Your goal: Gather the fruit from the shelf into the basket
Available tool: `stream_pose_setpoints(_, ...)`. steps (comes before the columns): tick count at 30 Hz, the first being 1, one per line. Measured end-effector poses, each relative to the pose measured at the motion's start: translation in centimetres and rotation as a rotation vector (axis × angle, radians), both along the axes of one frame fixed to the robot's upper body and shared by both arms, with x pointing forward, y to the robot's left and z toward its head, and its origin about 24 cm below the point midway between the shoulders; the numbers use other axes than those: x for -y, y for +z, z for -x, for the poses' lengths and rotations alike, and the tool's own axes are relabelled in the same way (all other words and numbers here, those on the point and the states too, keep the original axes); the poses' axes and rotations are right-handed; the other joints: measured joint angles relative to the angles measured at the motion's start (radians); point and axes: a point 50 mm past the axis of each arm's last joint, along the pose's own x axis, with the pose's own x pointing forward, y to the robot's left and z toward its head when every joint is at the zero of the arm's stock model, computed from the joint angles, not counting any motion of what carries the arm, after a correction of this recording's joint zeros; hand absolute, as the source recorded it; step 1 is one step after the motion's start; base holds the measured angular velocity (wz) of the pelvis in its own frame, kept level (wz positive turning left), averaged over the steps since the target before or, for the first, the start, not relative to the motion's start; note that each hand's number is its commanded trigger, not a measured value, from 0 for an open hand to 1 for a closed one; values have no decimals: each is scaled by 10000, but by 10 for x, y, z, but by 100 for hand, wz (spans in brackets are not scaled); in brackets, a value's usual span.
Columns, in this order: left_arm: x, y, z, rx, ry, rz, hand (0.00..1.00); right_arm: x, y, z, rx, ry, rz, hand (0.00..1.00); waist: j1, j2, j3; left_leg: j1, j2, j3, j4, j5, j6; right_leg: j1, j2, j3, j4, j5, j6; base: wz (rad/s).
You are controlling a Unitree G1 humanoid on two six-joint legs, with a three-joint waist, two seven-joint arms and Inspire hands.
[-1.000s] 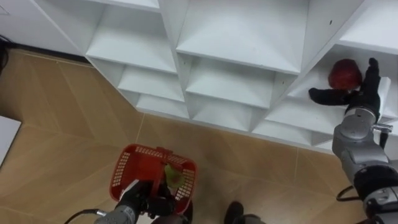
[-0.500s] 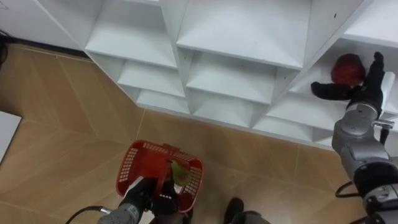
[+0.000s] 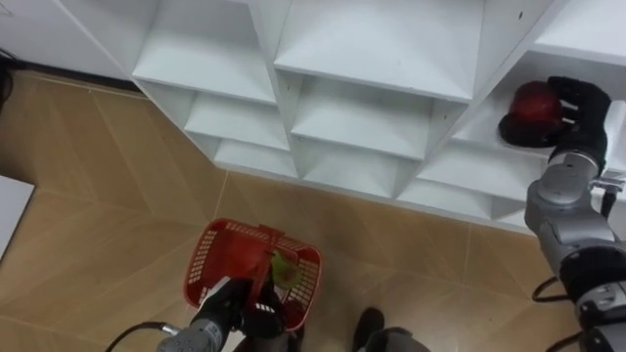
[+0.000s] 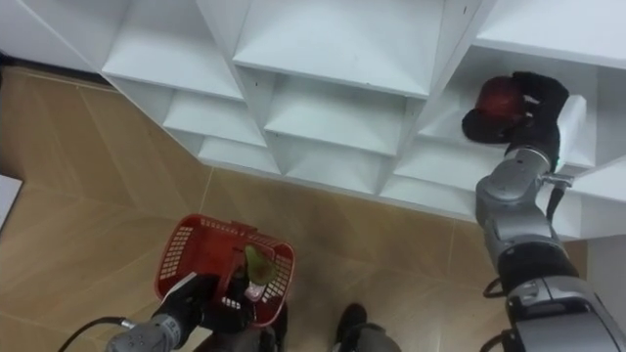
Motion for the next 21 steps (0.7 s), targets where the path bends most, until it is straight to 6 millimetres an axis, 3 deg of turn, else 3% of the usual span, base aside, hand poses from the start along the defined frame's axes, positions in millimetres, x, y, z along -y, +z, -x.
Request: stream_pose_setpoints(21,0,0,0,36,-30,23,100,-7,2,-3,62,418,87,100,80,-19,8,-14,-11,-3,16,3,1,-7,-14,3,-5,-19,5,0)
